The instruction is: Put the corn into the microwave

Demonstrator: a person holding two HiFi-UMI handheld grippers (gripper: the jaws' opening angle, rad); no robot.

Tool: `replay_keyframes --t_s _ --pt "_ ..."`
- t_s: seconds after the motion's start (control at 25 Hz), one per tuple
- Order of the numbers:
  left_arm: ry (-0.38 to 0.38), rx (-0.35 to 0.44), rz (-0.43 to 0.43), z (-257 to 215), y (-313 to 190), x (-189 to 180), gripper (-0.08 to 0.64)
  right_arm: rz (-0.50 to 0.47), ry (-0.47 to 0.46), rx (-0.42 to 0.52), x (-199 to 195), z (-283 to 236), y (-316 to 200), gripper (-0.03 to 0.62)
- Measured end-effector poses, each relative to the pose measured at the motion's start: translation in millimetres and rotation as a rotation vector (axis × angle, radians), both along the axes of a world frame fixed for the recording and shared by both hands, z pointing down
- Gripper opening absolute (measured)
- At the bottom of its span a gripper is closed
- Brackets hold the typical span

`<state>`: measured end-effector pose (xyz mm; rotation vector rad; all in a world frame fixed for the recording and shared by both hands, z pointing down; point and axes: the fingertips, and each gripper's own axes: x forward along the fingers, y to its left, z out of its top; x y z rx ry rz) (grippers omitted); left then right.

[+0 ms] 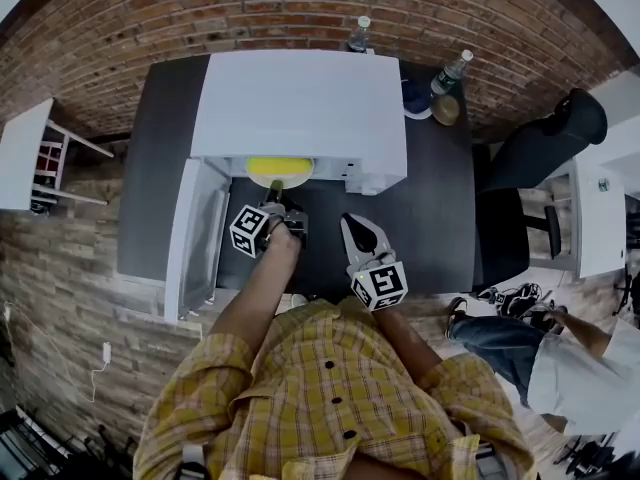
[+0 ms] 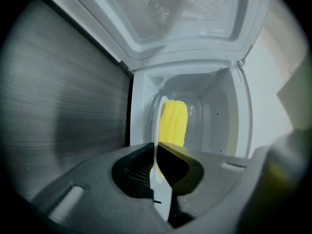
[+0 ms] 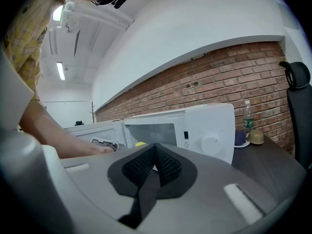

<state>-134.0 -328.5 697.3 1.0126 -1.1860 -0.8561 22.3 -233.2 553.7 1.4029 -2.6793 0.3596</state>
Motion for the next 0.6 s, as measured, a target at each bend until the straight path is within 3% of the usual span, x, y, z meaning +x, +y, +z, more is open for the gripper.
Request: replay_keyframes --t_s 0.6 --pt "-0.009 -0.06 -0.015 14 -18 -2 0.015 -0.014 0.002 -0.01 -1 5 -3 -0.005"
